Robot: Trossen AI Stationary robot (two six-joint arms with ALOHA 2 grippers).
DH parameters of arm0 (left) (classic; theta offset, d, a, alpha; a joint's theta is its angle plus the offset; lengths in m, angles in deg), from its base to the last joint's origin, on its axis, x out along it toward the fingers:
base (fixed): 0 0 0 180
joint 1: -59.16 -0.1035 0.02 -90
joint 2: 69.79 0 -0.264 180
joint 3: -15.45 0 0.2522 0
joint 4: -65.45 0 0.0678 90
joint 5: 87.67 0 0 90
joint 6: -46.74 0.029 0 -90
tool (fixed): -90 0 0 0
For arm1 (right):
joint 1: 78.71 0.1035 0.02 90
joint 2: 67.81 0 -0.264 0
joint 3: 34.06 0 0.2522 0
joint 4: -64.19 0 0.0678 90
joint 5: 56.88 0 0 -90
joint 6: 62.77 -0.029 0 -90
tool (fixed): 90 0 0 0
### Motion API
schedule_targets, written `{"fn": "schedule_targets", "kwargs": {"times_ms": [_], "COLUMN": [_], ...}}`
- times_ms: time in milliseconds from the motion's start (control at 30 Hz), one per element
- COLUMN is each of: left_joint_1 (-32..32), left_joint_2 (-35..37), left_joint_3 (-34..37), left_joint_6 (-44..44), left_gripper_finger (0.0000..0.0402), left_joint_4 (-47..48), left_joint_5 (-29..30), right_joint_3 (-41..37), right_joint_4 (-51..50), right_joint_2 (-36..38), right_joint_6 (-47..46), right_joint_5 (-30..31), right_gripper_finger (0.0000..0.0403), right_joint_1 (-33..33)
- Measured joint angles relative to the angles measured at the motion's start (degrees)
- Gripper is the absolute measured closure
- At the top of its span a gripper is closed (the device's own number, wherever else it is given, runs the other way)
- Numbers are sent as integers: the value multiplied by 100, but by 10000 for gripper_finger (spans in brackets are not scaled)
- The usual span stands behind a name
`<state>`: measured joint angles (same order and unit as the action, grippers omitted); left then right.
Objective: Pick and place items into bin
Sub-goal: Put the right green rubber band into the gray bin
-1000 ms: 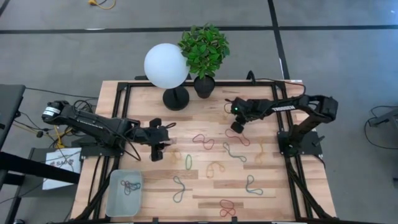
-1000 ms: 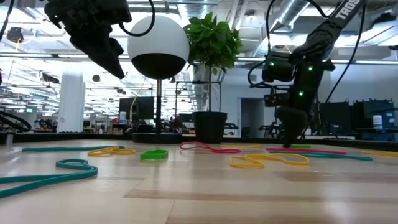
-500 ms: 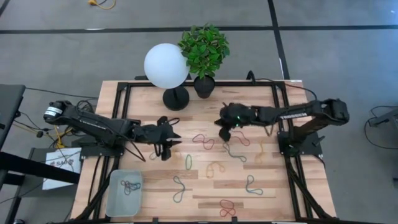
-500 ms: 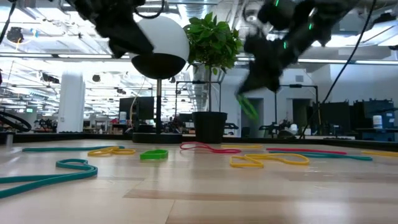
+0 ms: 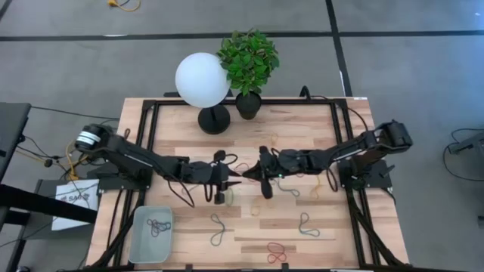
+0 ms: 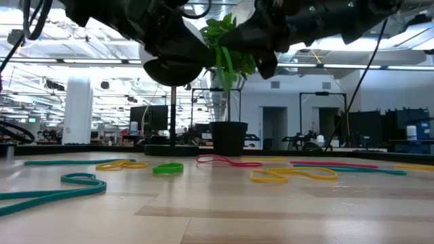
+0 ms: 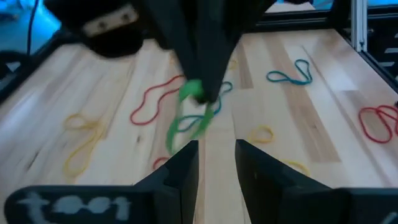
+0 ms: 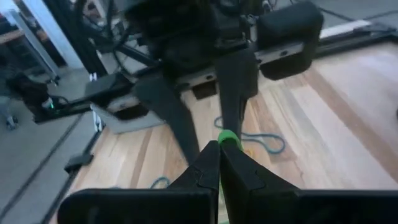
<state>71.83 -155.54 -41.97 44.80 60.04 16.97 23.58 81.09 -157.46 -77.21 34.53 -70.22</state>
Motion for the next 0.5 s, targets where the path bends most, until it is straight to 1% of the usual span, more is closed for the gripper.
{"fn": "schedule_targets", "kwargs": {"times_ms": [133,233,500], "left_joint_1": [47,47,47], "left_joint_2": [-123,-136,-136], "left_joint_3": [0,0,0], "left_joint_6": [180,176,129], "left_gripper_finger": [306,306,306], "left_joint_4": [-335,-305,-223], "left_joint_5": [263,480,555], "right_joint_3": [0,-2,4], "right_joint_4": [-11,-23,-10], "right_joint_2": [-151,-178,-102], "right_joint_6": [-205,-210,-237], "right_joint_5": [0,0,18], "right_gripper_finger": [402,403,403], "right_joint_1": [-9,-54,-327]}}
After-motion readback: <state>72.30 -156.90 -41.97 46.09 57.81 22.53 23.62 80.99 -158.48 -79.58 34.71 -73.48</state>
